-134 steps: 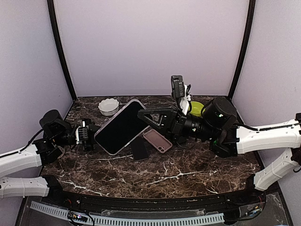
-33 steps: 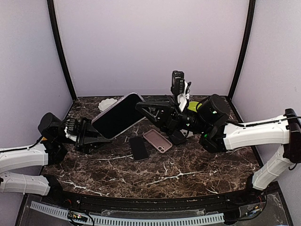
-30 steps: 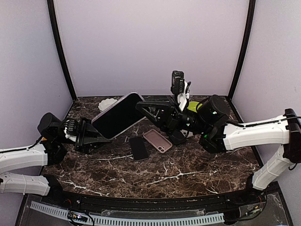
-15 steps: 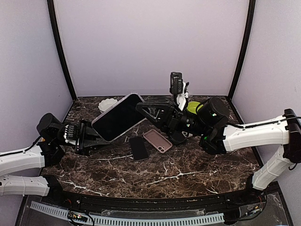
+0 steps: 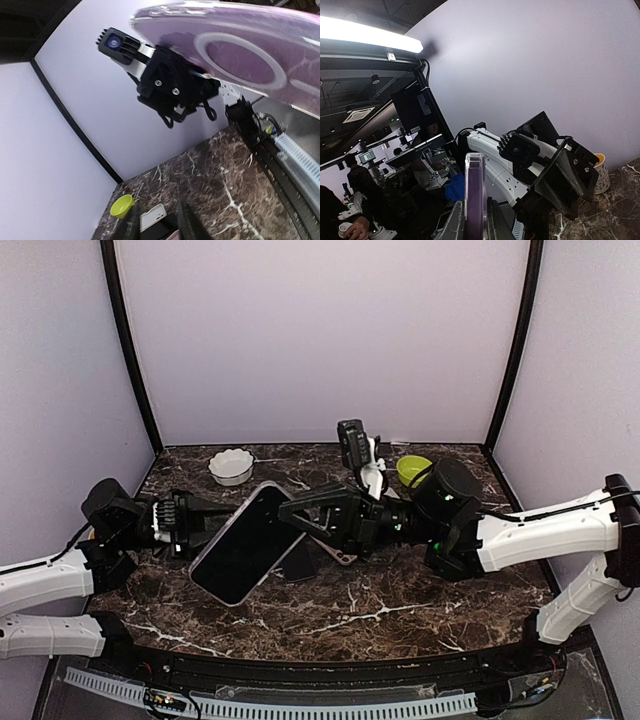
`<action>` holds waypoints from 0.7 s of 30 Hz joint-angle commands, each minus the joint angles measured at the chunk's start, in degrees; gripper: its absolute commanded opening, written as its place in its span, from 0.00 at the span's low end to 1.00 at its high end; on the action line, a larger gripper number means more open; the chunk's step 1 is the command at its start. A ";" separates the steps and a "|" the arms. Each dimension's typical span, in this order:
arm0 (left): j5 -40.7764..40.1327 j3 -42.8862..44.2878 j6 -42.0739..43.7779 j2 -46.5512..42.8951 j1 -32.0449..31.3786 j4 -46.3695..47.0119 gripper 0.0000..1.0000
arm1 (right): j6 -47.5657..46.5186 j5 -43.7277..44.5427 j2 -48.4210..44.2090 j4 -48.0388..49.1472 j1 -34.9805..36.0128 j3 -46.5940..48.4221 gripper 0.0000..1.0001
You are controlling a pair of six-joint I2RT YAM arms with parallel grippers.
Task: Take the phone out of the phone case
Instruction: Remove the bottom left corner of the phone case.
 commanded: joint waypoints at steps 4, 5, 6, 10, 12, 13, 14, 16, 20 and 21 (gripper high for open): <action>5.17 0.51 6.46 -4.39 0.23 -11.90 0.52 | -15.47 -0.90 -9.77 -9.74 -2.65 2.59 0.00; 6.41 0.73 6.19 -4.54 0.22 -12.52 0.53 | -17.40 -1.56 -10.86 -11.22 -3.30 2.46 0.00; 8.90 1.25 5.68 -4.46 0.21 -13.68 0.54 | -19.07 -2.12 -11.85 -12.83 -4.05 2.41 0.00; 15.42 2.24 1.99 -3.11 0.22 -13.24 0.54 | -25.89 -3.33 -13.75 -18.16 -5.48 2.78 0.00; 17.22 1.99 -2.25 -2.36 0.25 -9.30 0.54 | -26.45 -3.47 -13.45 -17.82 -5.60 3.01 0.00; 17.57 1.82 -3.88 -1.92 0.22 -7.27 0.53 | -25.88 -3.58 -13.03 -16.32 -5.60 2.83 0.00; 17.62 1.46 -7.61 -1.00 0.22 -3.05 0.53 | -25.16 -3.49 -12.60 -13.42 -5.54 2.58 0.00; 16.36 0.76 -14.35 1.12 0.21 5.60 0.53 | -24.16 -2.72 -11.72 -9.16 -5.52 2.23 0.00; 13.08 -0.12 -24.58 5.24 0.26 18.89 0.50 | -23.51 -0.47 -9.47 -1.91 -5.26 2.07 0.00; 12.60 -0.20 -25.94 5.84 0.22 21.82 0.49 | -23.49 0.25 -8.92 -0.85 -5.15 2.12 0.00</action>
